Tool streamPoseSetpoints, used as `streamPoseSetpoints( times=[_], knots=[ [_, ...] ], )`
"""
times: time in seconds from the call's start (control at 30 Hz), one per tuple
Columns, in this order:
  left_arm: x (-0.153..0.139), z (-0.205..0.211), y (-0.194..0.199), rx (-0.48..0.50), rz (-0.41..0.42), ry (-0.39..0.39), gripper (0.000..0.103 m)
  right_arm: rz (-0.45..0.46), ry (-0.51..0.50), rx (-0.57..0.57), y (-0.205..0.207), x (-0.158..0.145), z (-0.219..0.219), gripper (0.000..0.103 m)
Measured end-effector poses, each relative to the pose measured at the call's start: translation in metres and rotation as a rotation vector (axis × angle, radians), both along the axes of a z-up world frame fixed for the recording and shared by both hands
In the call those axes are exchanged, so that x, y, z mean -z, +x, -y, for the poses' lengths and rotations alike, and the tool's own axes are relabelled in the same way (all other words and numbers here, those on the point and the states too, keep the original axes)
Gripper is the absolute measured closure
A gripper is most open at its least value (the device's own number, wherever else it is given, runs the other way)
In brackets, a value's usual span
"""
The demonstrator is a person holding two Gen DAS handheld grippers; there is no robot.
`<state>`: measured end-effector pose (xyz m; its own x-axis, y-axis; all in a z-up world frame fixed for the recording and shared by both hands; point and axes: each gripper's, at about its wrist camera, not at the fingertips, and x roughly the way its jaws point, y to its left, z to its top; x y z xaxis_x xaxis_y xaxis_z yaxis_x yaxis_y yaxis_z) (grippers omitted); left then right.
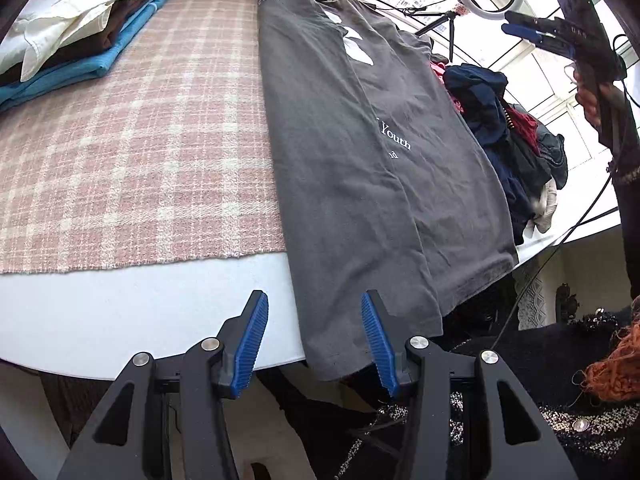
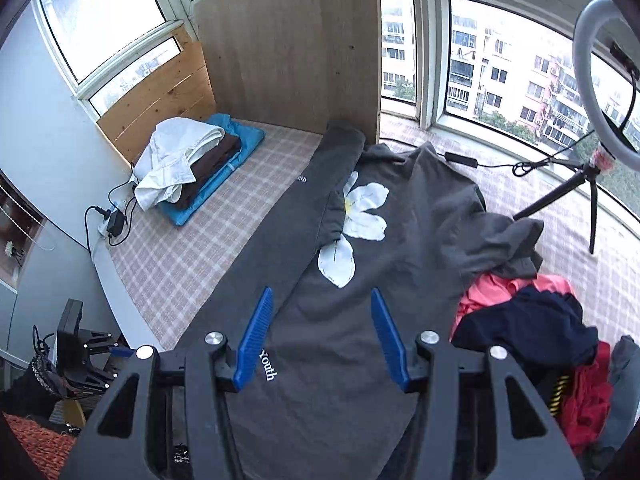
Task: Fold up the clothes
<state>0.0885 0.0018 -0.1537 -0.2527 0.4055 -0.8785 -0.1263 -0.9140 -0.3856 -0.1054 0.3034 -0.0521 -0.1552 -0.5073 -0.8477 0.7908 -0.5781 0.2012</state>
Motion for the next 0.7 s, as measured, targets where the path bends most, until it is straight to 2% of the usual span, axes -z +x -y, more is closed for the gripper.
streamPoseSetpoints(
  times=[0.1,0.17,0.23,0.3,0.37,0.47,0.5,0.57,0.63,0.7],
  knots=[
    [0.007,-0.022,0.005,0.063,-0.015,-0.009,0.057,0.109,0.042,0.064,0.044,0.059,-0.038,0.052],
    [0.013,-0.042,0.011,0.097,-0.044,-0.041,0.057,0.136,0.083,0.094,0.069,0.096,-0.049,0.052],
    [0.022,-0.053,0.015,0.13,-0.031,-0.049,0.058,0.144,0.121,0.109,0.09,0.124,-0.062,0.052],
    [0.029,-0.061,0.023,0.144,-0.016,-0.082,0.062,0.171,0.165,0.119,0.108,0.146,-0.076,0.052],
    [0.021,-0.065,0.033,0.16,-0.046,-0.105,0.063,0.199,0.212,0.124,0.126,0.164,-0.093,0.052],
    [0.002,-0.075,0.044,0.201,-0.098,-0.097,0.063,0.219,0.27,0.119,0.153,0.175,-0.121,0.053],
    [-0.005,-0.081,0.047,0.223,-0.127,-0.095,0.063,0.224,0.271,0.125,0.16,0.174,-0.131,0.056],
    [-0.013,-0.102,0.043,0.286,-0.155,-0.091,0.063,0.222,0.211,0.172,0.161,0.164,-0.15,0.061],
    [-0.013,-0.132,0.035,0.36,-0.186,-0.115,0.063,0.222,0.151,0.211,0.157,0.156,-0.164,0.078],
    [-0.013,-0.162,0.028,0.433,-0.217,-0.14,0.066,0.199,0.144,0.185,0.151,0.158,-0.157,0.086]
  ],
)
